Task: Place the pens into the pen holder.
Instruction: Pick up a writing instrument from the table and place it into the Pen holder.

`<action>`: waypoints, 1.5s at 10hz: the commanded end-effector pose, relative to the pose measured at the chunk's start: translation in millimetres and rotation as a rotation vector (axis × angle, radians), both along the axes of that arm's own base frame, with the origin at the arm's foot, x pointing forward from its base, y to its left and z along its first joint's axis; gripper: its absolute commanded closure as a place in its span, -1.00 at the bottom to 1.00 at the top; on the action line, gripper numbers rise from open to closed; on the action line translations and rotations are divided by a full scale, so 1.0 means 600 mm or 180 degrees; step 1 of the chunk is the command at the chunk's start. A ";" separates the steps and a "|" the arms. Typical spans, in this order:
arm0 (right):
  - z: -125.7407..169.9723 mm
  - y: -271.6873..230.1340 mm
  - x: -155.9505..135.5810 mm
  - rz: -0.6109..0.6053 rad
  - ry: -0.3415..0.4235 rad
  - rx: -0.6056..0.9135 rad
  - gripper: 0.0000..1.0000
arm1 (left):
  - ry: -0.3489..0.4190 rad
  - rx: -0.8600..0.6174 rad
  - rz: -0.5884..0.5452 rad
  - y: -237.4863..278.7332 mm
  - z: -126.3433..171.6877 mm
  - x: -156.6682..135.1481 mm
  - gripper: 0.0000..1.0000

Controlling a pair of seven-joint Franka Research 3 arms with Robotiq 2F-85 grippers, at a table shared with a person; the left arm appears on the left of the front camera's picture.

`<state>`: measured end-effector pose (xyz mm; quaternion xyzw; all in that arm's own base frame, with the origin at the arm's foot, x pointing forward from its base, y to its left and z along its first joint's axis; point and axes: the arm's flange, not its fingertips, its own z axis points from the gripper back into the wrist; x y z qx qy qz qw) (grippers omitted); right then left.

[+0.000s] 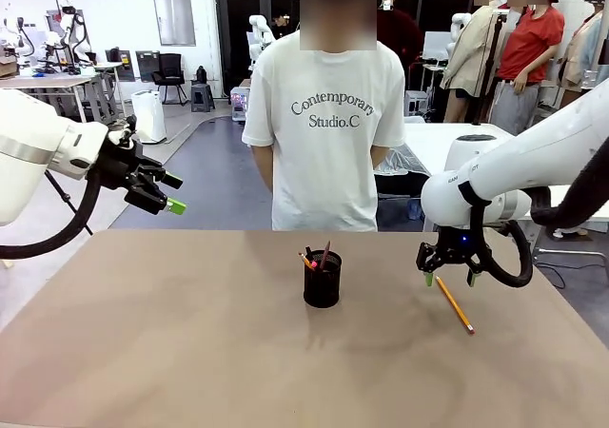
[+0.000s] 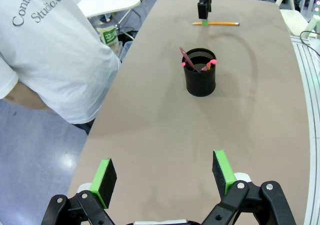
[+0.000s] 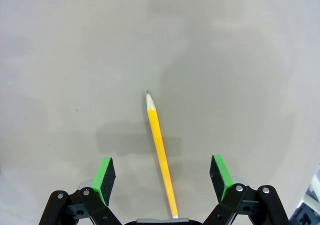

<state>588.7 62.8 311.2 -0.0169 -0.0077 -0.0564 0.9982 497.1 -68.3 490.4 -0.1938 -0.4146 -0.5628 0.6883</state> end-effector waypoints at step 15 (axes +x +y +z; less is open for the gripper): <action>-0.033 -0.024 0.068 0.0222 0.0044 0.0122 -1.00 | 0.0018 -0.0016 -0.0028 0.005 0.003 -0.001 -1.00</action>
